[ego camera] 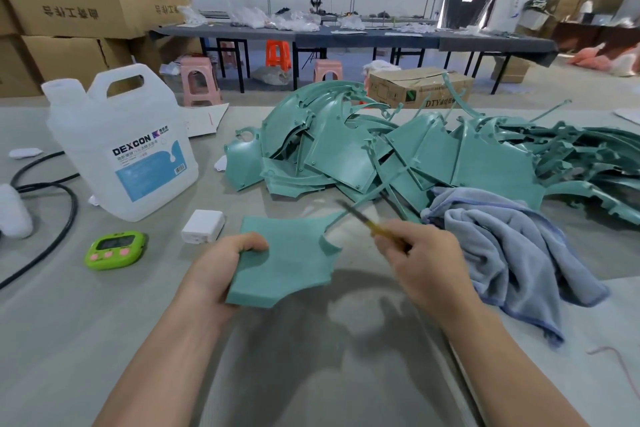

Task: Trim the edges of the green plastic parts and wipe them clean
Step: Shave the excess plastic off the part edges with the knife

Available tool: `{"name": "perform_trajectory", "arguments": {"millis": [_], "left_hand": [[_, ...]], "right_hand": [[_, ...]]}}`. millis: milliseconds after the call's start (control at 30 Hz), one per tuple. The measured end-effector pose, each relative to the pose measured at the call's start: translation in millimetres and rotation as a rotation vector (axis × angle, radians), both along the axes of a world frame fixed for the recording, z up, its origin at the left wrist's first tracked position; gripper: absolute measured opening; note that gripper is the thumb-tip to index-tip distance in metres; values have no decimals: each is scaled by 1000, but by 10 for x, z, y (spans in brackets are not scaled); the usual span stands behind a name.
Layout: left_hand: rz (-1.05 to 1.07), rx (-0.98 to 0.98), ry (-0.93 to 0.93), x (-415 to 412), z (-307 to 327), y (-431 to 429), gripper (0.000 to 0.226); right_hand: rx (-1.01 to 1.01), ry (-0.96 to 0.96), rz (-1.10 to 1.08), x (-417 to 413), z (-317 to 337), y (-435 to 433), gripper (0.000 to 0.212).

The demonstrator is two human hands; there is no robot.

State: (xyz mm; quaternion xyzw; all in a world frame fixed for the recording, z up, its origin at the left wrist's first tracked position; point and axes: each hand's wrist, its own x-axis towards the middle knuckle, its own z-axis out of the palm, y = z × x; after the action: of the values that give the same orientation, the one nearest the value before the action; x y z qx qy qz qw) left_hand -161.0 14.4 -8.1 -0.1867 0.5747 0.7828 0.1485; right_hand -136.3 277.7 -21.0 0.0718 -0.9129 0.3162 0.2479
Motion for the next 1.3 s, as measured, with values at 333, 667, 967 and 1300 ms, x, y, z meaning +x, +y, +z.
{"name": "perform_trajectory", "arguments": {"millis": [333,667,967,1300], "left_hand": [[-12,-144,47,2,-29,88,27],[-54,5,-7,-11,-8,-30,19],[-103,-16,-35,-39,-17,-86,25],[-28,8,-9,-53,-34,-112,18]], "right_hand": [[-123,-98,-489,-100,-85,94,36],[-109,-255,191,57,-82,-206,18],[-105,-319,268,35,41,137,19],[-27,-365,253,9,33,179,22]]}}
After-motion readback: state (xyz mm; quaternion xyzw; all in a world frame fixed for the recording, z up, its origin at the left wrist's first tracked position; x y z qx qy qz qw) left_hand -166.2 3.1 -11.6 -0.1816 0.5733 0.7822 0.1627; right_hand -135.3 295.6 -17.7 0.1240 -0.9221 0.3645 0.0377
